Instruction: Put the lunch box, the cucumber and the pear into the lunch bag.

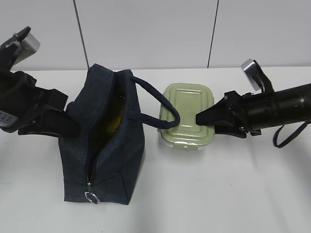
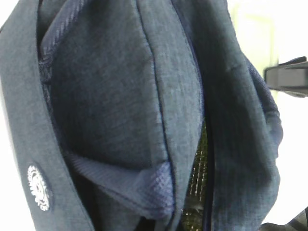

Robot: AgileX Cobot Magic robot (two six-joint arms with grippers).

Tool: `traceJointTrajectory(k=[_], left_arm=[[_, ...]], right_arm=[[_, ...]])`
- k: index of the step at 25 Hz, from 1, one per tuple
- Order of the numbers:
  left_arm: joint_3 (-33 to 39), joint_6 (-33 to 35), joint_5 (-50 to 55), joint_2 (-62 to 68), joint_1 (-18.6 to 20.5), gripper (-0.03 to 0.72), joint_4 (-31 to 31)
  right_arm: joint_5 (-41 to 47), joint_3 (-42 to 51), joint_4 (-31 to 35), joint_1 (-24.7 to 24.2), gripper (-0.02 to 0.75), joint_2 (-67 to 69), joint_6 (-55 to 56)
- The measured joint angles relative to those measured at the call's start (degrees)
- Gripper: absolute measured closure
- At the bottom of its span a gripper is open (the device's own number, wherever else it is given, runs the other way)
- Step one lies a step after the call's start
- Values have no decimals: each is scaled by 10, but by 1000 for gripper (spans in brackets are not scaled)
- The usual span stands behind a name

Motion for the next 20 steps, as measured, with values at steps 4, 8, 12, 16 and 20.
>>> traceJointTrajectory(k=[4,8,12,16,20], left_arm=[[0,0,0,0,0,686,0],[0,0,0,0,0,686,0],[0,0,0,0,0,686,0],[0,0,0,0,0,686,0],[0,0,0,0,0,686,0]], right_arm=[[3,0,-13,-27,376,-1,3],[4,0,-11,-32,376,-2,5],[9,0,-11,-32,376,-12,5],[11,0,-7,-32,376,-45,5],[17,-7,-7,-32,376,-76,10]])
